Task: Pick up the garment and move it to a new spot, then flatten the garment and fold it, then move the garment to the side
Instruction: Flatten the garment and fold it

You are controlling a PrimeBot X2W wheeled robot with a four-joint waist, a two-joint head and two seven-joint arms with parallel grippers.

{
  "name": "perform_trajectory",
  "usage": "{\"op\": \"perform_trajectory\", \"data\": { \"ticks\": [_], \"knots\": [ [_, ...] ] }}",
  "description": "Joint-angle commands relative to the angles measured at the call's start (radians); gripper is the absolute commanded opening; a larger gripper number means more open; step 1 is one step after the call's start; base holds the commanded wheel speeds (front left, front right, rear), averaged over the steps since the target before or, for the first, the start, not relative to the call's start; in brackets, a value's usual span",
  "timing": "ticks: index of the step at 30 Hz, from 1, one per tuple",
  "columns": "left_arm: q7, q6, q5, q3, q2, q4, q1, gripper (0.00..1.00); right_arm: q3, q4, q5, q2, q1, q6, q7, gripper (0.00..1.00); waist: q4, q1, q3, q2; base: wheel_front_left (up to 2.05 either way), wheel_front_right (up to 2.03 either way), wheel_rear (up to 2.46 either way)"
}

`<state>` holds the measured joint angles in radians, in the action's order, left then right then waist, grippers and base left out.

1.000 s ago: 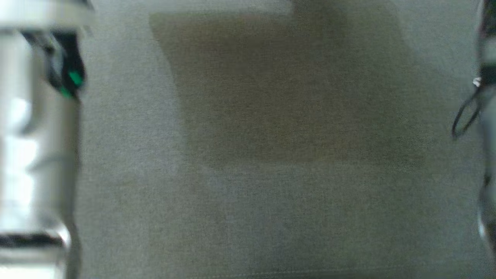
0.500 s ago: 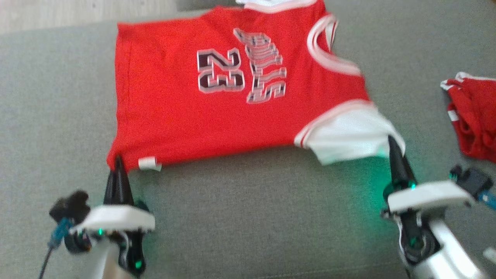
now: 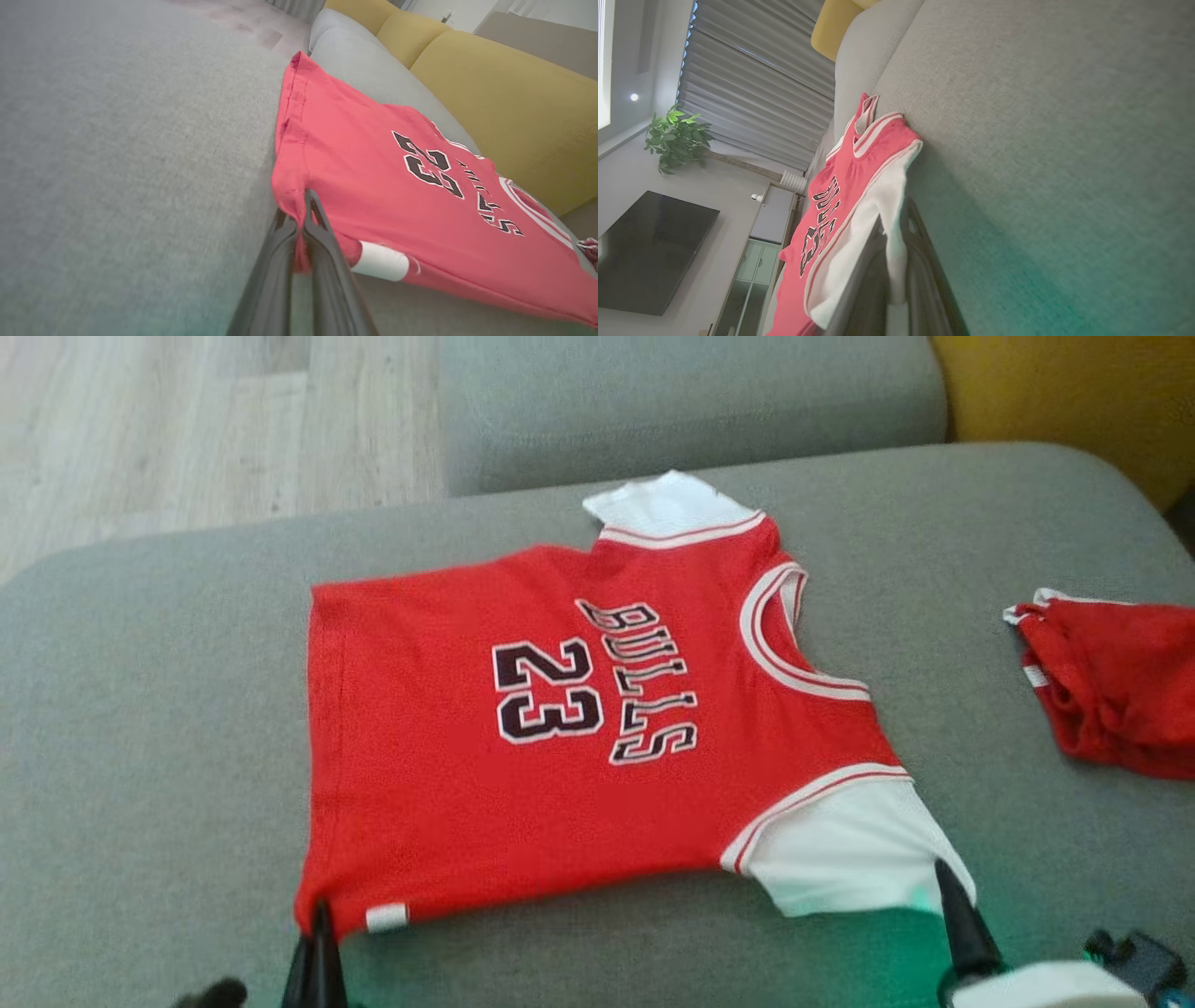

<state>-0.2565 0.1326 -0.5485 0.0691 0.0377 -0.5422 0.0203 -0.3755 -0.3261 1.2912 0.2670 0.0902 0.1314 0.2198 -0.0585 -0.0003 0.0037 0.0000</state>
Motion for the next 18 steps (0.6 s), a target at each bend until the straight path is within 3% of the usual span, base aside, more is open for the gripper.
{"op": "perform_trajectory", "data": {
  "ticks": [1, 9, 18],
  "knots": [
    [-0.005, -0.002, -0.01, -0.021, 0.013, 0.034, -0.004, 0.0, -0.015, 0.044, 0.013, 0.034, 0.003, -0.001, 0.008, 0.0, 0.001, 0.0003, -0.013, 0.0, 0.0, 0.0, 0.0],
    [-0.005, -0.002, -0.029, -0.006, 0.013, 0.075, 0.03, 0.0, -0.018, 0.107, 0.038, 0.053, 0.037, -0.001, 0.006, 0.0, 0.016, 0.0003, -0.009, 0.0, 0.0, 0.0, 0.0],
    [-0.005, -0.002, -0.02, 0.02, 0.013, 0.081, -0.106, 0.03, -0.004, 0.107, 0.051, 0.0, -0.152, -0.001, 0.01, 0.0, 0.036, 0.0003, 0.053, 0.0, 0.0, 0.0, 0.0]
  ]
}}
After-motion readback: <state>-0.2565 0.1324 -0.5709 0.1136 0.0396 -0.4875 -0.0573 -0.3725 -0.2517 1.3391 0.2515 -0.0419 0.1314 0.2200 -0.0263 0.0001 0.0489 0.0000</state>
